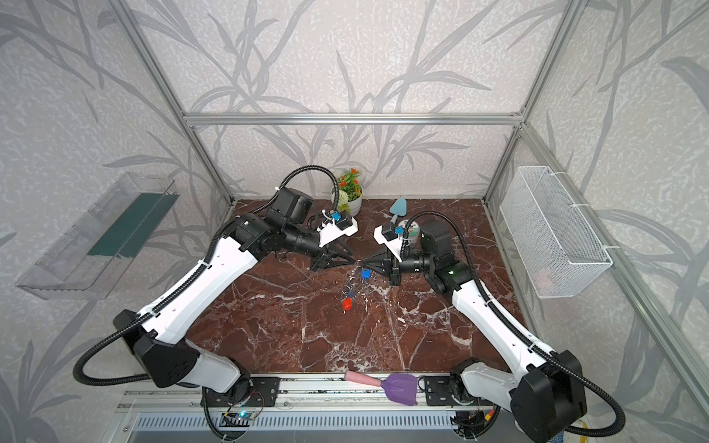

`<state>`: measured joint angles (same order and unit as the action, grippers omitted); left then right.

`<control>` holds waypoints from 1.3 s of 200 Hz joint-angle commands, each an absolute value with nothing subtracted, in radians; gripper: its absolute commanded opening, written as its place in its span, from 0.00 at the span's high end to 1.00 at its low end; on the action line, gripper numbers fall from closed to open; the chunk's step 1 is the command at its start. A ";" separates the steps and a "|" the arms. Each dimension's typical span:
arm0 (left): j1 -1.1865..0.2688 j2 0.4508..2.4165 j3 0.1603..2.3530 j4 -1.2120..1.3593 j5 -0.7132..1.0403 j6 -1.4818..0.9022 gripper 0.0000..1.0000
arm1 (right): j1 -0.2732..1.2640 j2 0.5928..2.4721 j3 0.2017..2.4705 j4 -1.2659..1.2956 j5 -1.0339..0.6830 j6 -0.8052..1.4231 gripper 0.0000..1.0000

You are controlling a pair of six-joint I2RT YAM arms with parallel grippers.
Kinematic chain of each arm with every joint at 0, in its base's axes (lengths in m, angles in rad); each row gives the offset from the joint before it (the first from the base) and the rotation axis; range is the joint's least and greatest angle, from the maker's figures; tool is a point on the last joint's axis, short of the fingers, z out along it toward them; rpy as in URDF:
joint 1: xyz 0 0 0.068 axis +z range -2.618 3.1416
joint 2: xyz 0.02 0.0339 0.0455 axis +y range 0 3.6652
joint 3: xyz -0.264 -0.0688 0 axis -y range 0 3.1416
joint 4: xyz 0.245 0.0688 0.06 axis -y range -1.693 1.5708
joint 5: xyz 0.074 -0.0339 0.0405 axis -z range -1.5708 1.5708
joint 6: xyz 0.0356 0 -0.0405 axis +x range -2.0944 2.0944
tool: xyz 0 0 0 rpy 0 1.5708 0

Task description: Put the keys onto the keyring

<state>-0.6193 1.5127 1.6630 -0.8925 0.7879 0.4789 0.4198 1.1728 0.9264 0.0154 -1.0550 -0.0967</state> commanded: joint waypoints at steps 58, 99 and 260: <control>-0.641 1.548 1.714 -0.966 0.781 0.541 0.73 | 0.424 1.172 0.948 0.086 -1.086 -0.062 1.00; -0.646 1.556 1.719 -0.965 0.767 0.540 0.81 | 0.425 1.177 0.942 0.103 -1.092 -0.048 1.00; -0.660 1.580 1.755 -0.993 0.750 0.543 0.97 | 0.431 1.189 0.942 0.098 -1.103 -0.047 1.00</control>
<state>-0.6510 1.5665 1.7199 -0.9710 0.7494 0.5091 0.4236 1.1908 0.9264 0.0544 -1.0737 -0.0528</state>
